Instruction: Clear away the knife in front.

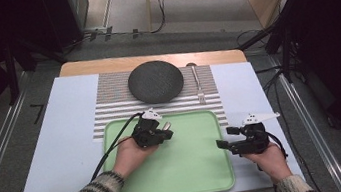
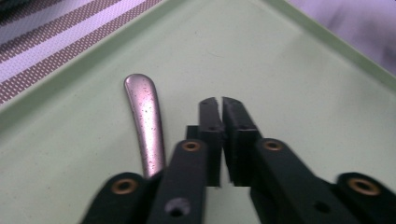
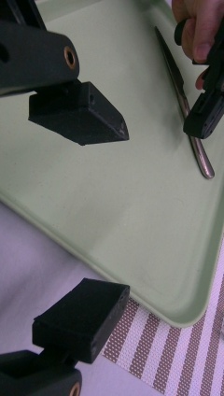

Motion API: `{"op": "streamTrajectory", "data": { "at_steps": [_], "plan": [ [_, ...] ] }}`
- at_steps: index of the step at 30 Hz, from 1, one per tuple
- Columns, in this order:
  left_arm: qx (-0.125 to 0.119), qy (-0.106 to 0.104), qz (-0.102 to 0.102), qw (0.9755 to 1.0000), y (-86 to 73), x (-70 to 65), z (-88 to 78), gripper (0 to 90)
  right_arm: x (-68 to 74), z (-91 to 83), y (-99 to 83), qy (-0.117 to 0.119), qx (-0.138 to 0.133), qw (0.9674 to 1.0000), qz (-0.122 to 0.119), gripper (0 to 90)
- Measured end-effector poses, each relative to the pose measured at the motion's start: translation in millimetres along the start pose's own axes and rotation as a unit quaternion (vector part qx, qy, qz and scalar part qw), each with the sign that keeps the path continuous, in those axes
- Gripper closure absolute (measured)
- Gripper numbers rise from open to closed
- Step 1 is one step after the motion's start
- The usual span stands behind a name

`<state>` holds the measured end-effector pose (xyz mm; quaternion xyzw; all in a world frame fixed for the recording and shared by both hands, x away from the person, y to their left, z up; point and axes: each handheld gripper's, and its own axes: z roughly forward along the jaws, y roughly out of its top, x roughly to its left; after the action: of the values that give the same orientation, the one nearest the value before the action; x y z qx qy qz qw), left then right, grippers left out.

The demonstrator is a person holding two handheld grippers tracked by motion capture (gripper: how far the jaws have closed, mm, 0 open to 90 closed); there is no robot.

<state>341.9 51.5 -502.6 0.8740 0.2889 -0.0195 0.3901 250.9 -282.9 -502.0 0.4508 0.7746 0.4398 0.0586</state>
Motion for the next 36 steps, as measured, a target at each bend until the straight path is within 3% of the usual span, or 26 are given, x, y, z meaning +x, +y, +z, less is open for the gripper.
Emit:
{"op": "streamTrajectory", "data": {
  "at_steps": [8, 36],
  "plan": [
    [0.024, 0.018, -0.006, 0.9995, -3.2, 7.9, 5.7, 90.0, 0.3, -0.1, 0.0, 0.001, 0.0, 1.0, 0.0, 20.7],
    [0.024, 0.028, -0.028, 0.9989, -7.0, 20.0, -4.0, 90.0, 0.1, -0.6, 0.0, 0.002, -0.001, 1.0, 0.002, 20.7]
  ]
}}
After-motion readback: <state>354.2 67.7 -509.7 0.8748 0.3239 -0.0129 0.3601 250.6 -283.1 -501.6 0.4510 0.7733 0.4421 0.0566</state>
